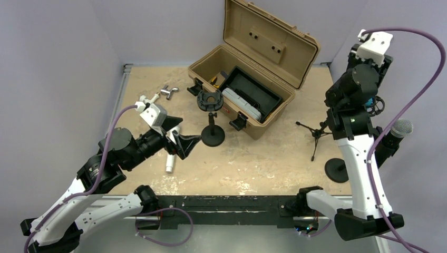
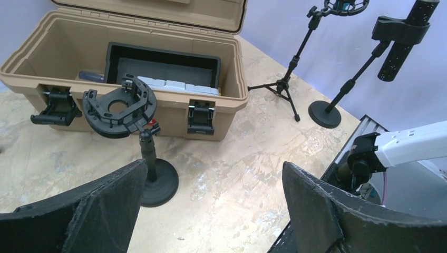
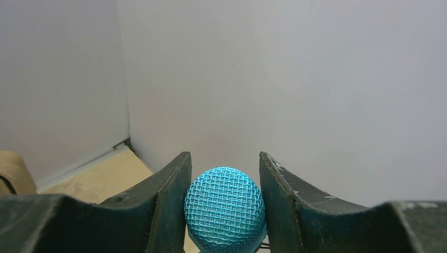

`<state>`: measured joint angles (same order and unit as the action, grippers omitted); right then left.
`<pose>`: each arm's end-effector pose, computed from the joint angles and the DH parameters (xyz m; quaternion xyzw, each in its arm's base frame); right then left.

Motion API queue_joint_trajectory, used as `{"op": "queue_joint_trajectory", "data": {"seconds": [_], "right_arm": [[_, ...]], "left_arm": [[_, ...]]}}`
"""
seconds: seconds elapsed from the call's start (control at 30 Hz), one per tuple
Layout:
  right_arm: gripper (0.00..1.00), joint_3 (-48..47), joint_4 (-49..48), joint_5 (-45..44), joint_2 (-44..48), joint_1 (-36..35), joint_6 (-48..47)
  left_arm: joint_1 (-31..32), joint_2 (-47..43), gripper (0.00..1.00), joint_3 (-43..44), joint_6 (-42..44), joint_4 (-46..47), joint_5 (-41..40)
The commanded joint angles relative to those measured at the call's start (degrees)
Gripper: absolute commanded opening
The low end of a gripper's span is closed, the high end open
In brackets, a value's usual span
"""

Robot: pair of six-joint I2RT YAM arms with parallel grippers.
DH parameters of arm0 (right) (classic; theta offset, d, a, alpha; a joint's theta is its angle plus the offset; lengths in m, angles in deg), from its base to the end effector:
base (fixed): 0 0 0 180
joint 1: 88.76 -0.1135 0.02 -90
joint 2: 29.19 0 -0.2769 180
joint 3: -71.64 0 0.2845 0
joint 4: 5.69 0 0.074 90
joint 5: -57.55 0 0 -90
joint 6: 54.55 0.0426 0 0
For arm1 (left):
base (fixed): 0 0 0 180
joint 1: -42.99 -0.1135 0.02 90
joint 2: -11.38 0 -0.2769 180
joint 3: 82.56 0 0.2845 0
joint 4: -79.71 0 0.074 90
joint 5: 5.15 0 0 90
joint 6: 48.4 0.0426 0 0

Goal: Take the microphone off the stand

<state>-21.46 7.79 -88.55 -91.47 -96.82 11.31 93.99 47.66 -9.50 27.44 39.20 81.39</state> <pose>0.2315 -0.0029 0.5335 0.2190 0.6074 -0.3753 0.6650 0.0907 -0.1079 0.4401 0.2109 0.6986 -0.3494 0.5877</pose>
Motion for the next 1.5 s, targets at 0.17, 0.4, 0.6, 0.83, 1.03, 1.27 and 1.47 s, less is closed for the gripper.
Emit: {"op": "queue_joint_trajectory", "data": {"seconds": [0.17, 0.4, 0.6, 0.83, 1.03, 1.27, 1.47], "right_arm": [[0.00, -10.5, 6.7, 10.0, 4.4, -1.3, 3.9], [0.00, -14.8, 8.0, 19.6, 3.4, -1.3, 8.2], [0.00, -18.4, 6.3, 44.7, 1.3, -1.3, 28.2], [0.00, -11.0, -9.1, 69.7, -4.4, -5.7, 54.4], [0.00, -6.8, -19.7, 66.5, -10.9, -23.4, 61.7], [0.00, -9.9, -19.3, 58.4, -24.1, -41.5, 63.2], [0.00, -15.0, -10.5, 50.1, -35.1, -50.4, 65.4]], "left_arm": [[-0.5, -1.3, 0.96, -1.8, 1.2, 3.1, -4.2], [-1.0, -2.0, 0.95, -2.7, 1.8, 3.6, -7.8], [-1.5, -4.4, 0.94, -3.6, 3.6, 3.7, -21.4], [-1.6, -12.3, 0.96, -8.5, 5.2, 8.9, -41.0], [-1.6, -16.6, 0.96, -11.3, 6.2, 12.3, -48.8], [-1.6, -19.8, 0.97, -11.5, 5.3, 12.6, -56.6], [-1.5, -23.5, 0.98, -12.6, 5.4, 13.9, -59.4]]}}
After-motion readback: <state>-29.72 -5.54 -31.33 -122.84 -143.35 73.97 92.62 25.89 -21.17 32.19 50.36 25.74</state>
